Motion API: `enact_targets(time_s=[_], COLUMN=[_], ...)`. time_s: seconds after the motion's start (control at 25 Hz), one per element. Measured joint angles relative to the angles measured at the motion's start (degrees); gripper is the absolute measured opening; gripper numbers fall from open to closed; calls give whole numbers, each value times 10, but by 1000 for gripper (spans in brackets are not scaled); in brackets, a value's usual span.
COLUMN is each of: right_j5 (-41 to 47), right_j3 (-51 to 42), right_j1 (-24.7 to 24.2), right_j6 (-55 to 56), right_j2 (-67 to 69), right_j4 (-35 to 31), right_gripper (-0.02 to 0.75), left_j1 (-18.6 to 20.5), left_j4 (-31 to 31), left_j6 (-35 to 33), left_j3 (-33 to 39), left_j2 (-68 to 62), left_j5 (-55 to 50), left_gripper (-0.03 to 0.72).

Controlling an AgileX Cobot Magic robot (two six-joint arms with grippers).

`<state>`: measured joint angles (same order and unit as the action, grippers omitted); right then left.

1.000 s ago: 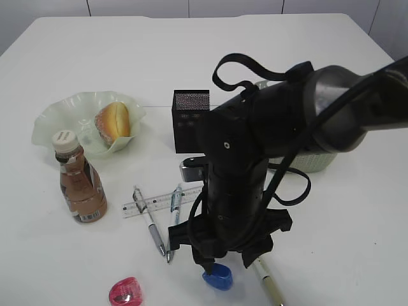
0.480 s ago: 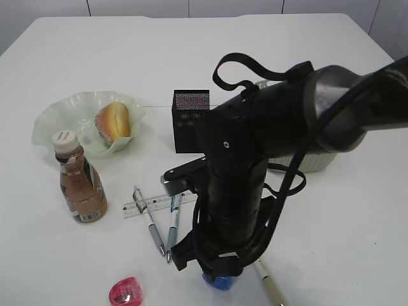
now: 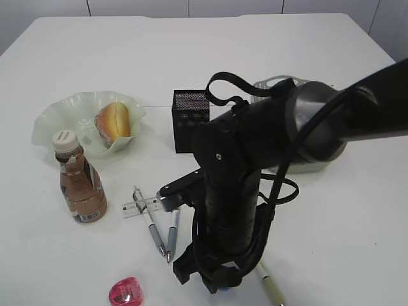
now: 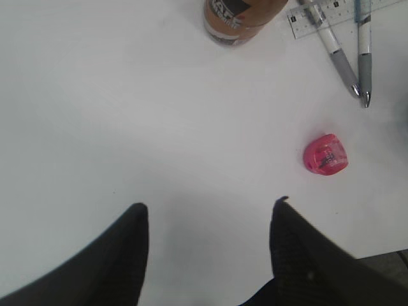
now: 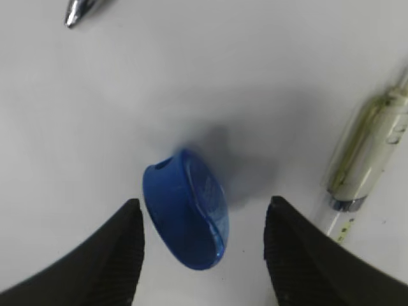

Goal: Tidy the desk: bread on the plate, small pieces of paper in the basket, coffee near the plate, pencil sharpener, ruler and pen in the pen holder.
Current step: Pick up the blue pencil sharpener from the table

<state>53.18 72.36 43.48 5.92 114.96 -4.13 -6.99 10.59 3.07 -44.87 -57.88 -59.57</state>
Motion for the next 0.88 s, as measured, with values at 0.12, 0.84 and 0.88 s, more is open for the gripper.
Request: enact_targets(time_s=[0.12,0.84,0.88], right_j5=[-7,-28,-28], right_j3=[0,0,0], right_j1=[0,0,0], right_j6=[-2,-14,-14], right_j2=[2,5,5], right_j4=[-2,3,3], right_gripper=[440,312,312], left_j1=[0,0,0], left_j4=[0,0,0], left_j6=[0,0,0], left_j3=[0,0,0], left_j2=[0,0,0], left_j5=[7,23,23], left_gripper=[444,444,444])
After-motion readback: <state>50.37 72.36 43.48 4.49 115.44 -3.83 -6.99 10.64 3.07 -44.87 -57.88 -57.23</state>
